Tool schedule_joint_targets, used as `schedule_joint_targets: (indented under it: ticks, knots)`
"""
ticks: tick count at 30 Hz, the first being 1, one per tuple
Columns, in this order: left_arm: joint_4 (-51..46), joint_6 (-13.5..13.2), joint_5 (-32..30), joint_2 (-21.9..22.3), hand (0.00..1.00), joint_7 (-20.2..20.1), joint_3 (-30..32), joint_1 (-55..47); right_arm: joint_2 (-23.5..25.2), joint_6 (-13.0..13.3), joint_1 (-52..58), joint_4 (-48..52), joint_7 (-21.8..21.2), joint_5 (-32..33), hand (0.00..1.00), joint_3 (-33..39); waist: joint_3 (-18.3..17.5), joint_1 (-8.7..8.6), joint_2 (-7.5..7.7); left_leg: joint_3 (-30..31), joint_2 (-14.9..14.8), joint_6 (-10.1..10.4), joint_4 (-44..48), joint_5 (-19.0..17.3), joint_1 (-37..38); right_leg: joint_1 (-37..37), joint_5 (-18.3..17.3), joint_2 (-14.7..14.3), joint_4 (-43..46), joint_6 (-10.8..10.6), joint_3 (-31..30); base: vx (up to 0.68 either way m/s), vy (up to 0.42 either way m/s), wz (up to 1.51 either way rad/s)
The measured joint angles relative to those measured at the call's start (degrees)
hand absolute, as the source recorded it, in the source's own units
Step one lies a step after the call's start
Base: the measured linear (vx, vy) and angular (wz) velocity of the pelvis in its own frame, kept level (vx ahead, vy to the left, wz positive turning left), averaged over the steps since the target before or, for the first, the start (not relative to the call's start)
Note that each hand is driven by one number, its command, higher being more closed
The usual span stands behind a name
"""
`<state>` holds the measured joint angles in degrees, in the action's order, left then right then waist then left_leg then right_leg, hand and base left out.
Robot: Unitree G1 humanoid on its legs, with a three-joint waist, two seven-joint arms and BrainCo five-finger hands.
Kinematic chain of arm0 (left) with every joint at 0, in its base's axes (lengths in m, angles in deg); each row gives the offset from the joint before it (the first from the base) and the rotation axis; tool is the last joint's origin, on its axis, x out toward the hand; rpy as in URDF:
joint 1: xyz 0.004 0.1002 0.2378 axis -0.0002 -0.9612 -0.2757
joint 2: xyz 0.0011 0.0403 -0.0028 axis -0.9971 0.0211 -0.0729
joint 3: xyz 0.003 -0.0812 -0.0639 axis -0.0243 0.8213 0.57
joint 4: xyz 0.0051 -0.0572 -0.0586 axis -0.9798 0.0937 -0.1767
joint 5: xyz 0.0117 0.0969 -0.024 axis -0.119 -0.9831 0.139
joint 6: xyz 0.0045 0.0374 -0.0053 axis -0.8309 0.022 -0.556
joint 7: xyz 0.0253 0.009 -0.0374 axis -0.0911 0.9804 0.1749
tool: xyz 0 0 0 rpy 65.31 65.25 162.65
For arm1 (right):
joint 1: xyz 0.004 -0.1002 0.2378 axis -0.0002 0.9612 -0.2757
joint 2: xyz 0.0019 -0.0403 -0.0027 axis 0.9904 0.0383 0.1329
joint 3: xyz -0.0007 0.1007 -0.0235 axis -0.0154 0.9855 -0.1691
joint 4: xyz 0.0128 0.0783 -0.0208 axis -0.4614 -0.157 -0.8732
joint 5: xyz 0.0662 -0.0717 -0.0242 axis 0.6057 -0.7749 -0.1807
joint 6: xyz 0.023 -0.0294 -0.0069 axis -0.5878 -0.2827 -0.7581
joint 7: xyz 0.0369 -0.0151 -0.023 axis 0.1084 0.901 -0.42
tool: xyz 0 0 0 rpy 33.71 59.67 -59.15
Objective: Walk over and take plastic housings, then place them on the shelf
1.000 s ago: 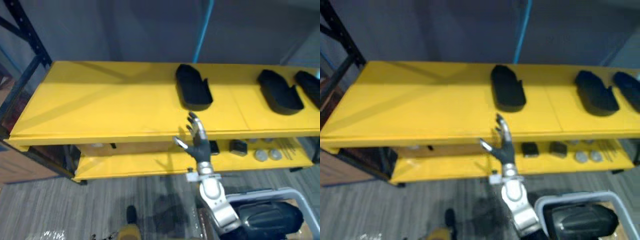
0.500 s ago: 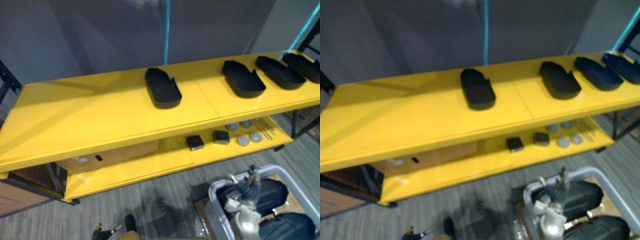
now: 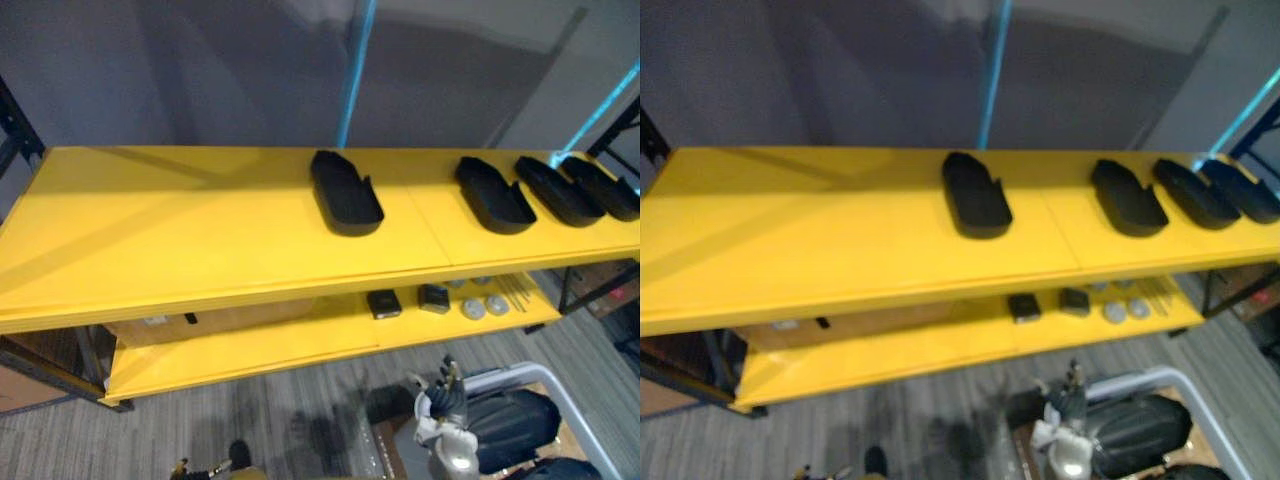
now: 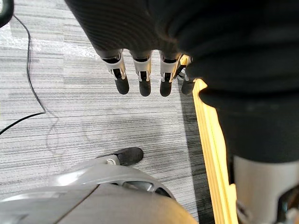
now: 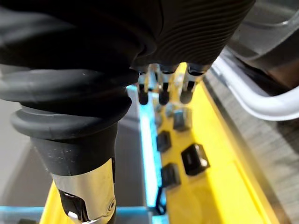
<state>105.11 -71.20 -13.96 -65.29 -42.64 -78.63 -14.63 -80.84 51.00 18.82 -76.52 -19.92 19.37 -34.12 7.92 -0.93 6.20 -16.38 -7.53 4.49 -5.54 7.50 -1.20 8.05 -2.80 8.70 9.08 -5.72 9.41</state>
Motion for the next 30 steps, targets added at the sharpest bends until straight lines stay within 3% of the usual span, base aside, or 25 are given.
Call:
schedule_joint_targets:
  ticks: [7, 9, 10, 13, 17, 22, 24, 26, 27, 28, 29, 30]
  knots:
    - [-3.0, -3.2, 8.2, 2.3, 0.00, -2.1, 4.3, -1.1, -1.6, 0.1, -2.2, 3.5, -1.7, 1.2, 0.00, 4.6, 0.9, 0.19, -1.07, 0.8, 0.8, 0.4, 0.0, 0.4, -1.9, -0.3, -0.8, 0.4, -4.0, 0.2, 0.9, -0.05, -0.013, -0.07]
    - [-3.7, -4.6, 8.2, 2.6, 0.00, -2.3, 4.6, -1.1, -1.8, 0.1, -3.2, 3.6, -2.8, 1.5, 0.00, 4.9, 1.3, 0.43, -0.77, 1.4, 1.5, 0.9, 0.0, 1.3, -2.0, -0.1, -3.4, 0.8, -5.0, 0.3, 1.5, -0.06, -0.073, -0.21]
    - [-3.7, -4.6, 8.2, 2.6, 0.00, -2.4, 4.8, -1.1, -1.8, 0.1, -3.5, 3.7, -2.8, 1.5, 0.00, 5.0, 1.5, 0.44, -0.40, 1.5, 1.8, 0.9, 0.0, 1.7, -2.0, -0.1, -4.9, 1.3, -5.3, -1.1, 1.6, -0.06, -0.102, -0.11]
    - [-4.2, -4.7, 8.2, 3.9, 0.00, -2.4, 4.9, -1.0, -2.1, 0.1, -3.0, 5.1, -3.2, 1.5, 0.00, 7.4, 2.6, 0.22, -2.02, 2.2, 0.8, 1.3, 0.0, 2.4, -2.1, -0.4, -5.9, 0.4, -5.1, -1.4, 1.7, -0.03, -0.080, 0.00]
    - [-6.2, -4.7, 8.1, 4.2, 0.00, -2.6, 4.2, -0.2, -3.6, 0.1, -3.9, 7.0, -2.6, 1.5, 0.00, 8.2, 3.8, 0.36, -3.04, 3.4, 0.7, 1.5, 0.0, 2.7, -4.8, -2.8, -5.3, 0.0, -4.6, -2.0, 1.8, 0.01, -0.019, 0.08]
    - [-7.0, -4.6, 8.0, 2.0, 0.00, -3.4, 3.3, 2.8, -3.6, 0.3, -8.5, 7.9, -0.9, 0.2, 0.00, 6.4, 7.6, 0.77, -1.13, 3.1, 0.9, 1.0, 0.4, 2.7, -6.8, -5.2, -3.4, 0.1, -4.2, -2.8, 0.8, 0.04, 0.024, -0.01]
    - [-7.1, -4.6, 8.0, 2.0, 0.00, -3.6, 1.9, 3.7, -4.2, 0.4, -9.5, 8.5, -0.9, -1.2, 0.00, 5.9, 8.0, 1.10, -1.74, 1.9, 0.6, 0.4, 0.5, 2.3, -6.5, -6.4, -1.9, 0.0, -3.2, -2.5, -1.6, 0.04, 0.112, -0.28]
    - [-8.0, -4.7, 8.0, 2.4, 0.00, -3.9, 1.7, 4.9, -5.1, 0.5, -11.2, 10.6, -0.7, -1.3, 0.00, 5.8, 9.9, 1.10, -3.05, 1.4, 0.1, -0.3, 4.4, -0.1, -7.5, -7.2, 0.3, 0.0, -2.1, -2.5, -4.2, 0.03, 0.134, -0.41]
    - [-8.1, -5.2, 8.0, 2.4, 0.00, -4.0, 1.8, 5.8, -6.4, 0.5, -12.5, 11.4, -0.5, -1.3, 0.00, 5.7, 12.0, 1.49, -3.75, 2.1, -1.1, -0.4, 12.5, -4.7, -9.3, -7.3, 1.2, -0.1, -1.0, -2.3, -6.6, 0.03, 0.046, -0.74]
    - [-8.2, -5.5, 8.1, 2.5, 0.00, -4.1, 2.0, 5.5, -8.0, 0.5, -13.5, 12.3, -0.3, -1.3, 0.00, 5.4, 12.3, 1.93, -4.40, 6.5, -1.8, -0.5, 21.0, -9.7, -12.1, -7.8, 1.3, -0.2, -0.7, -2.3, -8.6, 0.02, -0.032, -1.01]
    - [-8.2, -5.7, 8.2, 2.7, 0.00, -4.1, 2.0, 5.2, -9.0, 0.5, -14.1, 12.6, -0.3, -1.3, 0.00, 5.0, 12.3, 2.18, -4.78, 10.0, -1.9, -0.2, 24.2, -12.0, -13.1, -8.1, 1.3, -0.5, -0.8, -2.3, -9.8, 0.01, -0.137, -1.47]
    - [-8.2, -5.9, 8.3, 3.0, 0.00, -4.0, 2.0, 4.6, -11.1, 0.8, -15.2, 12.8, -0.4, -1.2, 0.00, 3.7, 12.7, 2.97, -5.61, 15.5, -1.7, 1.5, 28.5, -16.3, -13.4, -8.5, 1.2, -0.9, -1.4, -2.3, -12.2, -0.01, -0.124, -1.39]
